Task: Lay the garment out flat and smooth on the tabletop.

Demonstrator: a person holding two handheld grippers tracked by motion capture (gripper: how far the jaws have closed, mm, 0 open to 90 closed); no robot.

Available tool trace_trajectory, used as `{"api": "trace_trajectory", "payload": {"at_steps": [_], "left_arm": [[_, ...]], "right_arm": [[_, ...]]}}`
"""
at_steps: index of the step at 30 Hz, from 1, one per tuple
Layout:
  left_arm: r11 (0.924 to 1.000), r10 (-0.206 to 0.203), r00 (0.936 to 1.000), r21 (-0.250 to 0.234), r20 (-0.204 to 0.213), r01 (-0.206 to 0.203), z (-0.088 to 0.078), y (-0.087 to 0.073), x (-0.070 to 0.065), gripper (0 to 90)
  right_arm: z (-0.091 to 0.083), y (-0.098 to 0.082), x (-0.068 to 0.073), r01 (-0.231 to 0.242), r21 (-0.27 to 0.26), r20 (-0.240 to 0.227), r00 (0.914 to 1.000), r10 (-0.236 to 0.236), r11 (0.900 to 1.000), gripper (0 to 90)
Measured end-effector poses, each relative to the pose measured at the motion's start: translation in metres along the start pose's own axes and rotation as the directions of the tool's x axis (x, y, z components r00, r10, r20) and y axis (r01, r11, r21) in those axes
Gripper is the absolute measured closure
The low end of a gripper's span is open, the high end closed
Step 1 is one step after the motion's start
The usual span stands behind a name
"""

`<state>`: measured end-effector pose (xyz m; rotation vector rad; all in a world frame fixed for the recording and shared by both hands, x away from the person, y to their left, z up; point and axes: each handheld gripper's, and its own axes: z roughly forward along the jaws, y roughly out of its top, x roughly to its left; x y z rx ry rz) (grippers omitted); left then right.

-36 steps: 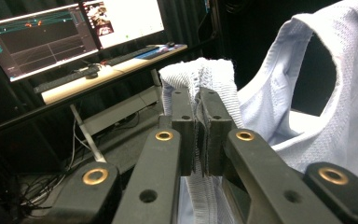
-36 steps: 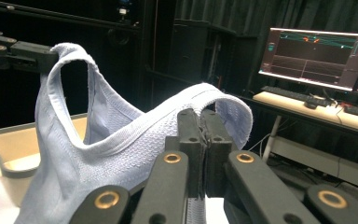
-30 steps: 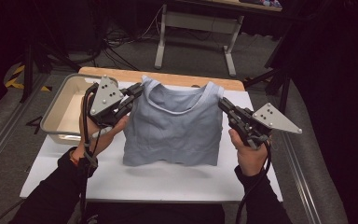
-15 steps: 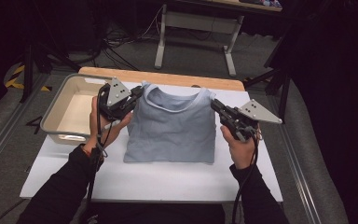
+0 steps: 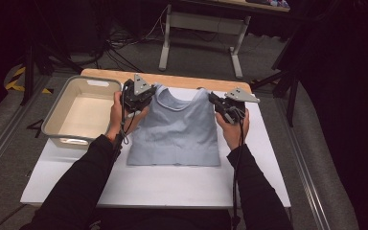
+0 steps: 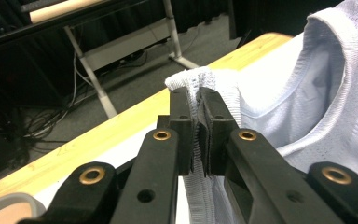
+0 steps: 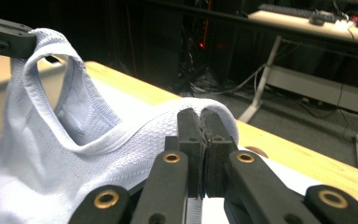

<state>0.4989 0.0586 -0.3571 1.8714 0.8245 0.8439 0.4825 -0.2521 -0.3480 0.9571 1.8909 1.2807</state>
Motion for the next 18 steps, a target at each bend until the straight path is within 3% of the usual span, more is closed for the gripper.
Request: {"api": "trace_trajectory", "payload": {"at_steps": [3,5,7,12,18], "left_arm": [[0.9995,0.006,0.9997,0.030,-0.026,-0.005,0.013,-0.003,-0.002,71.8],[0.9992,-0.005,0.9991,0.038,-0.043,0.006,0.016,-0.005,-0.002,64.9],[0.9988,-0.011,0.9991,0.048,-0.041,0.013,0.017,-0.007,-0.002,59.2],[0.9990,-0.014,0.9999,0.043,-0.002,0.014,0.012,-0.011,-0.003,55.2],[0.9993,0.025,0.9976,0.024,0.064,-0.027,-0.006,-0.021,-0.020,49.0]], "right_arm": [[0.012,-0.005,-0.001,-0.004,0.021,0.018,0.9998,0.004,1.000,88.0],[0.018,-0.008,-0.003,-0.012,0.033,0.036,0.9993,0.010,0.999,78.3],[0.022,-0.012,-0.005,-0.029,0.044,0.032,0.9991,0.028,0.999,75.0],[0.019,-0.020,-0.011,-0.038,0.064,0.016,0.9992,0.037,0.997,63.8],[0.003,-0.039,-0.020,-0.018,0.120,-0.020,0.9996,0.020,0.993,64.6]]}}
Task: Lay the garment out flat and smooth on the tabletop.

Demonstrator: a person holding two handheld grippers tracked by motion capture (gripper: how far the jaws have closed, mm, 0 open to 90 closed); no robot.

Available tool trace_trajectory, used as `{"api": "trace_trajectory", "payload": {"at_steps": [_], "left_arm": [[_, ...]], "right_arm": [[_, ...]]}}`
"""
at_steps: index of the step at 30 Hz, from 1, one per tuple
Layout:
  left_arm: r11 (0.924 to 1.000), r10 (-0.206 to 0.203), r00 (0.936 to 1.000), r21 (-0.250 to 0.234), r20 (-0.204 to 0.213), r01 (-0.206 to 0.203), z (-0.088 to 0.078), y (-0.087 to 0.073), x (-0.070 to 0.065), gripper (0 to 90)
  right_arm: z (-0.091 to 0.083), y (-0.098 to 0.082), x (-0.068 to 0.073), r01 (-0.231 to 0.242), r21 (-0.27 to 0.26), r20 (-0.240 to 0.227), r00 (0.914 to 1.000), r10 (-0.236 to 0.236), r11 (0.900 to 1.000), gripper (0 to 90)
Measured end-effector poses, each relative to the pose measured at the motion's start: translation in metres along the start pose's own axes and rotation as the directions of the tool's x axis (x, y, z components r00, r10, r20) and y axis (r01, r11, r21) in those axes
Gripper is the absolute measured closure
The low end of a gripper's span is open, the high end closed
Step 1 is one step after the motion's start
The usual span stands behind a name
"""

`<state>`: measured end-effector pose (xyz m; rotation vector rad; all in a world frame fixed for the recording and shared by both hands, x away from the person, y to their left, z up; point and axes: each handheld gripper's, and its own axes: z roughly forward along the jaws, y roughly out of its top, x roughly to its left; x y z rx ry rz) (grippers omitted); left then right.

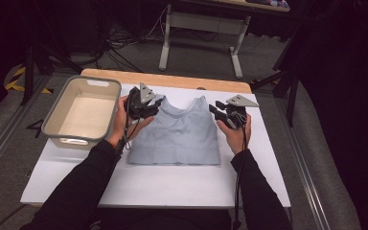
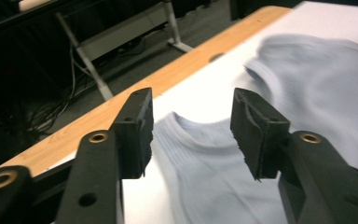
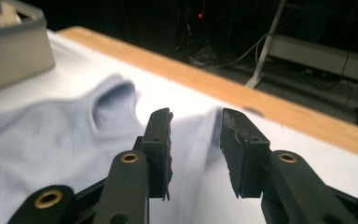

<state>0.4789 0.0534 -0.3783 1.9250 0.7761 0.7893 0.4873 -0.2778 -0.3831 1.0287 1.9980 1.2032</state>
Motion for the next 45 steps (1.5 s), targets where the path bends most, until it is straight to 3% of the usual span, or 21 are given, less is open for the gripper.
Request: {"api": "trace_trajectory", "payload": {"at_steps": [6,8,11,14,17,21,25,29,31,33,35,36,37,38,39,41,43,45], "left_arm": [[0.9987,0.050,0.9946,-0.016,0.091,-0.049,-0.025,-0.024,-0.020,44.2],[0.9977,0.067,0.9882,-0.014,0.138,-0.066,-0.034,-0.036,-0.026,39.2],[0.9971,0.075,0.9814,-0.007,0.176,-0.075,-0.046,-0.052,-0.032,36.1],[0.9934,0.103,0.9720,0.028,0.211,-0.111,-0.057,-0.064,-0.039,33.5],[0.9920,0.096,0.9613,0.054,0.258,-0.114,-0.065,-0.077,-0.042,31.8],[0.9803,0.132,0.9456,0.103,0.298,-0.169,-0.071,-0.095,-0.045,29.7],[0.9711,0.116,0.9322,0.158,0.343,-0.179,-0.069,-0.108,-0.046,32.1],[0.9502,0.151,0.9186,0.203,0.365,-0.237,-0.063,-0.115,-0.050,40.5],[0.9553,0.115,0.9163,0.210,0.383,-0.208,-0.063,-0.115,-0.048,46.8],[0.9596,0.074,0.9049,0.217,0.419,-0.179,-0.061,-0.116,-0.045,53.2],[0.9593,0.079,0.9046,0.215,0.419,-0.183,-0.060,-0.116,-0.044,59.6],[0.9535,0.097,0.9040,0.222,0.417,-0.204,-0.060,-0.115,-0.043,63.8],[0.9525,0.113,0.9040,0.214,0.412,-0.216,-0.060,-0.115,-0.043,69.6],[0.9486,0.129,0.9102,0.219,0.394,-0.229,-0.060,-0.114,-0.043,76.1],[0.9470,0.139,0.9092,0.216,0.393,-0.238,-0.060,-0.114,-0.043,81.5],[0.9419,0.156,0.9088,0.219,0.387,-0.255,-0.060,-0.113,-0.043,82.8],[0.9384,0.173,0.9109,0.218,0.374,-0.268,-0.061,-0.112,-0.045,83.4],[0.9395,0.187,0.9110,0.204,0.368,-0.275,-0.064,-0.109,-0.045,83.7]], "right_arm": [[-0.009,-0.029,-0.016,-0.015,0.081,-0.040,0.9990,0.019,0.997,66.5],[-0.011,-0.035,-0.020,-0.030,0.107,-0.065,0.9972,0.037,0.994,66.8],[-0.011,-0.044,-0.020,0.004,0.151,-0.104,0.9946,0.011,0.988,65.9],[-0.007,-0.050,-0.018,0.015,0.183,-0.120,0.9927,0.007,0.983,64.5],[-0.004,-0.052,-0.018,0.007,0.194,-0.126,0.9919,0.018,0.981,64.1],[0.001,-0.057,-0.021,0.003,0.210,-0.134,0.9907,0.025,0.978,63.8],[0.009,-0.061,-0.017,0.037,0.260,-0.150,0.9886,0.003,0.965,65.5],[0.012,-0.062,-0.008,0.112,0.288,-0.158,0.9850,-0.068,0.951,67.2],[0.012,-0.063,-0.007,0.118,0.293,-0.161,0.9842,-0.073,0.949,67.2],[0.012,-0.064,-0.006,0.128,0.298,-0.156,0.9842,-0.084,0.946,68.3],[0.012,-0.064,-0.005,0.140,0.303,-0.150,0.9839,-0.098,0.943,72.9],[0.012,-0.063,-0.005,0.141,0.304,-0.144,0.9844,-0.101,0.942,75.4],[0.012,-0.063,-0.005,0.145,0.305,-0.138,0.9847,-0.107,0.941,77.5],[0.011,-0.062,-0.005,0.147,0.308,-0.133,0.9849,-0.111,0.940,78.9],[0.010,-0.062,-0.005,0.147,0.308,-0.126,0.9856,-0.112,0.940,79.7],[0.006,-0.059,-0.005,0.147,0.311,-0.120,0.9861,-0.115,0.939,80.6],[-0.002,-0.053,-0.005,0.130,0.302,-0.109,0.9889,-0.101,0.944,80.9],[-0.014,-0.044,-0.003,0.115,0.292,-0.099,0.9911,-0.089,0.949,81.1]]}}
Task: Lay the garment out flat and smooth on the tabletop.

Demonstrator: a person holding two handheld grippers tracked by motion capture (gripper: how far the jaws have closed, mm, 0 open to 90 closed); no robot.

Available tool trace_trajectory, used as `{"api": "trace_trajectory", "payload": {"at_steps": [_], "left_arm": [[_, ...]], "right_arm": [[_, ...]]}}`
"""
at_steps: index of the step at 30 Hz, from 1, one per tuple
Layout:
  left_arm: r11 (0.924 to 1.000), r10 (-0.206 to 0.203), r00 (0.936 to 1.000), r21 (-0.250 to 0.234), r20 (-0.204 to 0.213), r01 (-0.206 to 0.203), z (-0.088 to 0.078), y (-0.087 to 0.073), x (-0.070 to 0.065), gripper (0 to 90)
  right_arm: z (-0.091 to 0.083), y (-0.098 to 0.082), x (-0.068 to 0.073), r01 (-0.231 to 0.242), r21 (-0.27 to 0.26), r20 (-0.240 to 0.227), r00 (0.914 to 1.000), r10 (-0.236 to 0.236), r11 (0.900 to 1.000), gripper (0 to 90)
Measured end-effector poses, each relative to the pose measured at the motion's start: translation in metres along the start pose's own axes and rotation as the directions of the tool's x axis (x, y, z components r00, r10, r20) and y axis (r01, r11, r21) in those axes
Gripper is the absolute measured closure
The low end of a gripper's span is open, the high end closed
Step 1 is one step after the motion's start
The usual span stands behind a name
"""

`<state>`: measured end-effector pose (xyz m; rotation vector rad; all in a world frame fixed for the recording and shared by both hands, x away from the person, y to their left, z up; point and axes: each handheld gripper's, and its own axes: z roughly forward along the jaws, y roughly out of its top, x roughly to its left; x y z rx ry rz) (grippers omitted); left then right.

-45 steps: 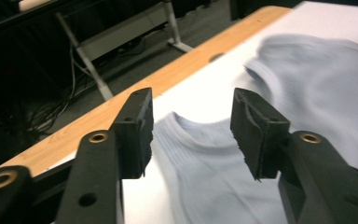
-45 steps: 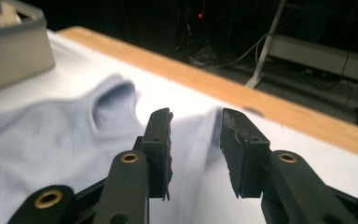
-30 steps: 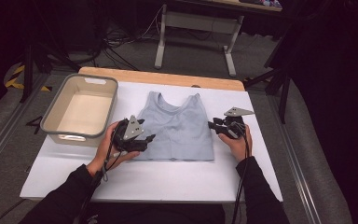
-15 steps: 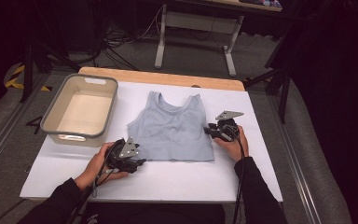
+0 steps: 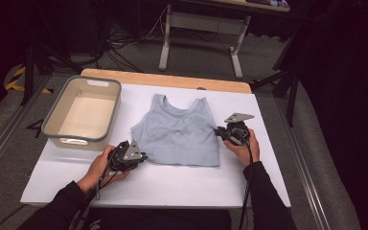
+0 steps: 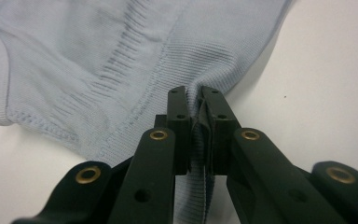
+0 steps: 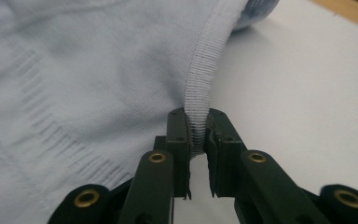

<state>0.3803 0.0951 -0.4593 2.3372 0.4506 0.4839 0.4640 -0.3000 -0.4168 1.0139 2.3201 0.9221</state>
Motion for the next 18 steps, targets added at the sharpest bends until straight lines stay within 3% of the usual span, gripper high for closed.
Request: {"api": "trace_trajectory", "payload": {"at_steps": [4,7,8,10,12,16,18], "left_arm": [[0.9985,-0.023,0.9997,-0.050,0.008,0.023,-0.012,0.003,0.001,83.7],[0.9986,-0.019,0.9998,-0.049,-0.006,0.018,-0.017,0.001,0.002,83.6],[0.9992,-0.016,0.9997,-0.037,-0.017,0.015,-0.018,0.000,0.002,83.5],[0.9990,-0.030,0.9995,-0.033,-0.004,0.030,-0.019,-0.004,0.003,83.3],[0.9991,-0.034,0.9994,-0.025,-0.002,0.034,-0.019,-0.008,0.003,83.2],[0.9997,-0.023,0.9997,0.012,0.003,0.023,-0.016,-0.015,0.000,83.3],[0.9995,-0.022,0.9997,0.022,0.005,0.022,-0.014,-0.016,-0.001,83.3]], "right_arm": [[-0.028,0.012,0.006,-0.042,-0.016,-0.002,0.9991,0.042,0.999,80.7],[-0.037,0.017,0.015,-0.041,-0.027,0.001,0.9992,0.041,0.999,78.0],[-0.038,0.018,0.017,-0.030,-0.027,-0.005,0.9995,0.030,0.999,77.1],[-0.039,0.020,0.021,-0.022,-0.047,-0.014,0.9997,0.021,0.999,65.7],[-0.039,0.018,0.021,-0.019,-0.071,-0.048,0.9987,0.015,0.997,67.0],[-0.035,0.010,0.016,0.010,-0.046,-0.016,0.9998,-0.011,0.999,71.3],[-0.030,0.002,0.012,0.039,-0.043,-0.035,0.9986,-0.041,0.998,72.8]]}}
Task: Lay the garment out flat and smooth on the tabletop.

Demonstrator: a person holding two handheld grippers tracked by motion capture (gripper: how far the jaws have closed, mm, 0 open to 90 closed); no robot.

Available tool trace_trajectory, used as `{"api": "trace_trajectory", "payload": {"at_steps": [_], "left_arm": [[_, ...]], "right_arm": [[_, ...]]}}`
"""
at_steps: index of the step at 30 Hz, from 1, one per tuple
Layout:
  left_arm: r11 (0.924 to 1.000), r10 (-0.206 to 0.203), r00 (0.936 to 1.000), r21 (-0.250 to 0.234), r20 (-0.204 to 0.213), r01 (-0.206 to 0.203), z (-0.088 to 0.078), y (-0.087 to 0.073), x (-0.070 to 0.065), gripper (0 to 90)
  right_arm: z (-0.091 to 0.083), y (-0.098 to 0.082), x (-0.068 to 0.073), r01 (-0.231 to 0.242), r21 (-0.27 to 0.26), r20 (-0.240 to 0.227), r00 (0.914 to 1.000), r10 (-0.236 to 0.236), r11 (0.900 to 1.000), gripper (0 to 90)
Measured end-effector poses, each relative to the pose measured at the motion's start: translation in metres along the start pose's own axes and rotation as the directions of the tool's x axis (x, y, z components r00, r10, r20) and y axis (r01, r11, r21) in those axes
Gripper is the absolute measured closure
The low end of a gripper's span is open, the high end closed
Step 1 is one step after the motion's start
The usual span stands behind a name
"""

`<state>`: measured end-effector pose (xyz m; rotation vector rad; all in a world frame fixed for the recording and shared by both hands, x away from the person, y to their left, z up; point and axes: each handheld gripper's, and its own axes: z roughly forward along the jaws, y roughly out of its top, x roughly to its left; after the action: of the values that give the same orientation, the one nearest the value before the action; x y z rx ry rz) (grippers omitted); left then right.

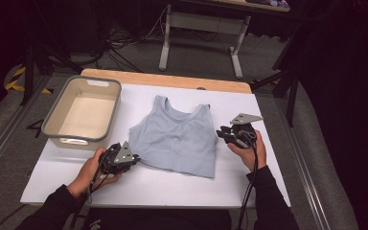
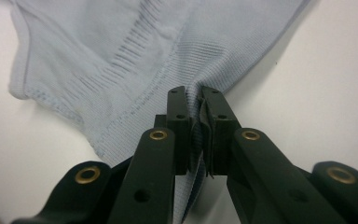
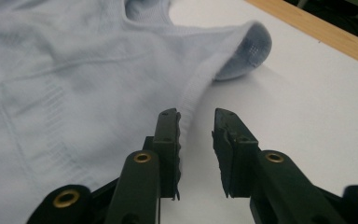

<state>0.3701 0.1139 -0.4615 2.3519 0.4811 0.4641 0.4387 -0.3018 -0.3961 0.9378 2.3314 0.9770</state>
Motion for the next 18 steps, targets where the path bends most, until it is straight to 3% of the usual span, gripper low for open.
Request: {"api": "trace_trajectory", "payload": {"at_steps": [2,4,5,6,8,9,10,12,15,18], "left_arm": [[0.9998,0.018,0.9998,0.011,-0.002,-0.018,0.001,0.000,0.000,83.4],[0.9998,0.011,0.9999,0.015,0.001,-0.011,0.000,-0.001,0.001,83.4],[0.9999,0.011,0.9999,0.012,0.003,-0.011,0.000,-0.001,0.001,83.4],[0.9999,0.011,0.9999,0.008,0.003,-0.011,0.000,-0.002,0.001,83.4],[0.9999,0.014,0.9999,0.007,0.000,-0.014,0.000,-0.002,0.001,83.4],[0.9999,0.016,0.9999,0.006,0.000,-0.016,0.000,-0.002,0.001,83.4],[0.9999,0.016,0.9999,0.006,0.000,-0.016,0.000,-0.002,0.001,83.4],[0.9999,0.013,0.9999,0.009,0.001,-0.013,0.000,-0.002,0.001,83.4],[0.9999,0.010,0.9999,0.005,0.002,-0.010,0.001,-0.002,0.002,83.4],[1.0000,0.003,1.0000,-0.002,0.005,-0.003,0.001,-0.003,0.002,83.3]], "right_arm": [[0.005,-0.008,-0.002,0.041,0.039,-0.015,0.9991,-0.040,0.998,72.3],[0.009,-0.016,-0.003,0.097,0.087,-0.042,0.9947,-0.094,0.991,72.0],[0.009,-0.020,-0.003,0.120,0.101,-0.031,0.9926,-0.117,0.988,72.3],[0.009,-0.023,-0.003,0.134,0.109,-0.041,0.9906,-0.130,0.985,71.8],[0.010,-0.028,-0.004,0.134,0.102,-0.119,0.9854,-0.122,0.986,69.7],[0.011,-0.030,-0.003,0.147,0.117,-0.125,0.9832,-0.133,0.982,66.3],[0.011,-0.030,-0.003,0.147,0.117,-0.125,0.9832,-0.133,0.982,66.3],[0.017,-0.033,0.002,0.198,0.149,-0.121,0.9760,-0.181,0.969,62.0],[0.026,-0.031,0.004,0.214,0.135,-0.094,0.9749,-0.202,0.968,55.2],[0.033,-0.031,0.004,0.225,0.120,-0.092,0.9723,-0.215,0.967,54.7]]}}
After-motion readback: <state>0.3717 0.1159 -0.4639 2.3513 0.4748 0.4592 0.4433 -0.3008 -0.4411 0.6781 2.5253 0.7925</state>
